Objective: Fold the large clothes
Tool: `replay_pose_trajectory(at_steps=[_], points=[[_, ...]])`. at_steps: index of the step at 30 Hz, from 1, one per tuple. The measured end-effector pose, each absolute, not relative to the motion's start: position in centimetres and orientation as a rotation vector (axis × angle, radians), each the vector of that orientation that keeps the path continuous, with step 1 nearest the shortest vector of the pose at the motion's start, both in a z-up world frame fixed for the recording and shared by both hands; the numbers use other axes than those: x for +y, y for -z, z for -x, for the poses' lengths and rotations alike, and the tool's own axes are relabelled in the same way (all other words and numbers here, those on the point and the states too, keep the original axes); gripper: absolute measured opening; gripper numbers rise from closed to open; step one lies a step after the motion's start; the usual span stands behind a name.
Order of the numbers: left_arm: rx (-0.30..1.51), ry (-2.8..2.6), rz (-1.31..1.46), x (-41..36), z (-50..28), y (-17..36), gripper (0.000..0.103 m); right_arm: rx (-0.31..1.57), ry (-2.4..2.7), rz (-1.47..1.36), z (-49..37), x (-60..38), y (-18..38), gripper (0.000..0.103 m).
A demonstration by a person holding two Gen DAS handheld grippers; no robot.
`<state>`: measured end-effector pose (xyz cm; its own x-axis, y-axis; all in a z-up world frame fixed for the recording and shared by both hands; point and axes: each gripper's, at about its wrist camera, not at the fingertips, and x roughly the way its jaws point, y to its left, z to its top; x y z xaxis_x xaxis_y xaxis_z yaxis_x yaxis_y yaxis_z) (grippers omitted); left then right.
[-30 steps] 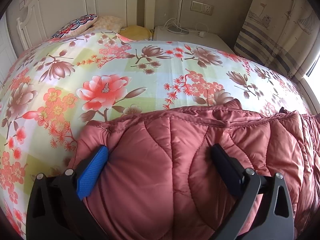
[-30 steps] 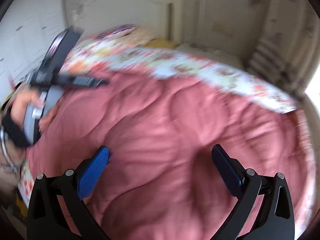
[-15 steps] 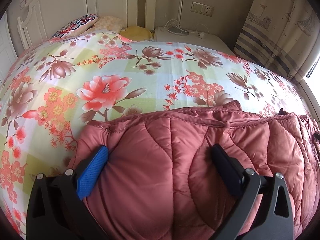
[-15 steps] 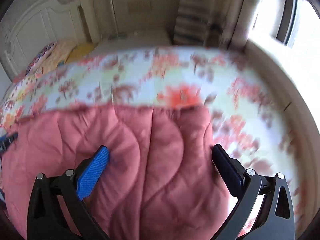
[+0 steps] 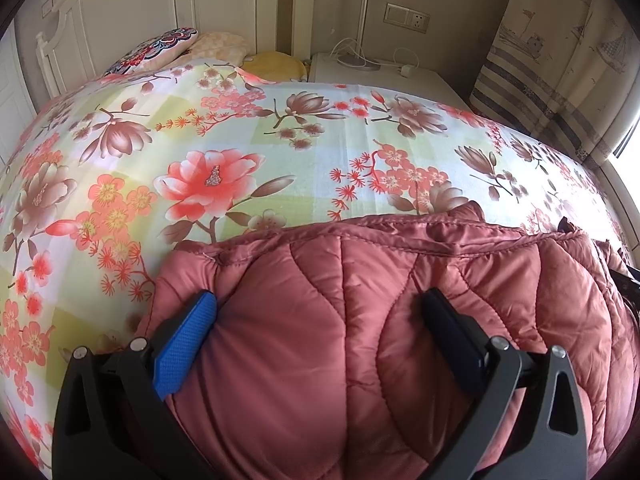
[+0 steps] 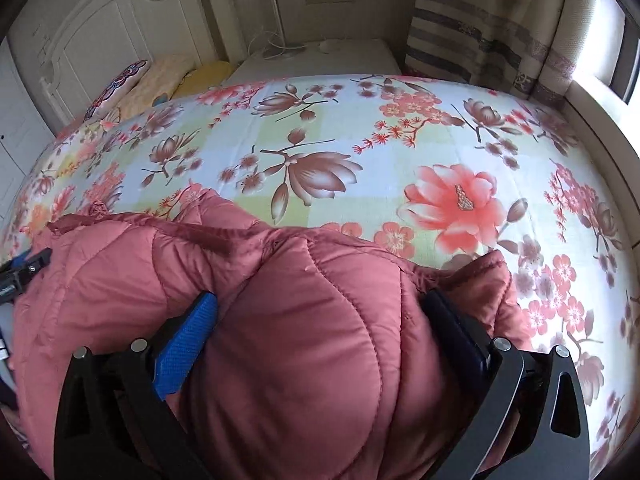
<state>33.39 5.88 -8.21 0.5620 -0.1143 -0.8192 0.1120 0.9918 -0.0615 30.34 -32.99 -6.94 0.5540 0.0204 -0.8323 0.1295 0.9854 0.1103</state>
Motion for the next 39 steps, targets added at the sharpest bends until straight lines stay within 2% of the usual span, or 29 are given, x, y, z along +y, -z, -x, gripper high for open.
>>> replay_pose_trajectory(at_steps=[4,6,8,9,14,16,21,23,26,27,32,35,37,39], points=[[0.957,0.125,0.000,5.9,-33.3,8.2,0.101,0.847,-0.022,-0.178,-24.0,-31.4,3.6,0.098],[0.957,0.125,0.001,5.9,-33.4,8.2,0.101,0.845,-0.024,-0.114,-21.8,-30.8,4.3,0.099],[0.956,0.128,0.003,6.0,-33.3,8.2,0.101,0.934,-0.032,-0.066,-21.3,-30.6,7.8,0.099],[0.955,0.130,0.005,6.0,-33.2,8.2,0.101,0.873,-0.058,-0.084,-20.7,-31.0,8.2,0.099],[0.961,0.139,0.017,6.4,-32.9,7.8,0.101,0.880,0.009,-0.092,-20.3,-31.4,6.7,0.098],[0.903,0.152,0.054,7.4,-30.6,5.6,0.098,0.830,0.007,-0.098,-18.4,-31.5,5.0,0.098],[0.751,0.227,0.032,9.9,-22.9,1.6,0.101,0.684,-0.086,-0.045,-12.5,-31.7,2.4,0.098],[0.765,0.205,-0.017,10.3,-21.2,2.5,0.101,0.716,-0.098,0.001,-11.1,-31.5,3.7,0.098],[0.902,0.156,-0.084,10.4,-21.4,6.6,0.101,0.864,-0.082,0.023,-11.6,-31.0,8.3,0.099],[0.917,0.172,-0.056,10.7,-21.5,7.5,0.101,0.856,-0.084,-0.013,-11.6,-31.3,9.1,0.099],[0.904,0.110,0.033,11.9,-21.4,6.8,0.101,0.862,-0.050,0.009,-11.7,-31.2,7.2,0.099],[0.829,0.078,-0.038,11.0,-19.9,5.6,0.101,0.801,-0.091,0.004,-10.8,-31.1,5.7,0.099],[0.825,0.042,-0.096,10.7,-19.6,6.1,0.101,0.825,-0.135,0.014,-10.6,-30.8,6.8,0.099],[0.870,0.081,-0.038,11.2,-19.9,7.1,0.101,0.892,-0.116,0.033,-11.0,-30.6,8.9,0.099]])
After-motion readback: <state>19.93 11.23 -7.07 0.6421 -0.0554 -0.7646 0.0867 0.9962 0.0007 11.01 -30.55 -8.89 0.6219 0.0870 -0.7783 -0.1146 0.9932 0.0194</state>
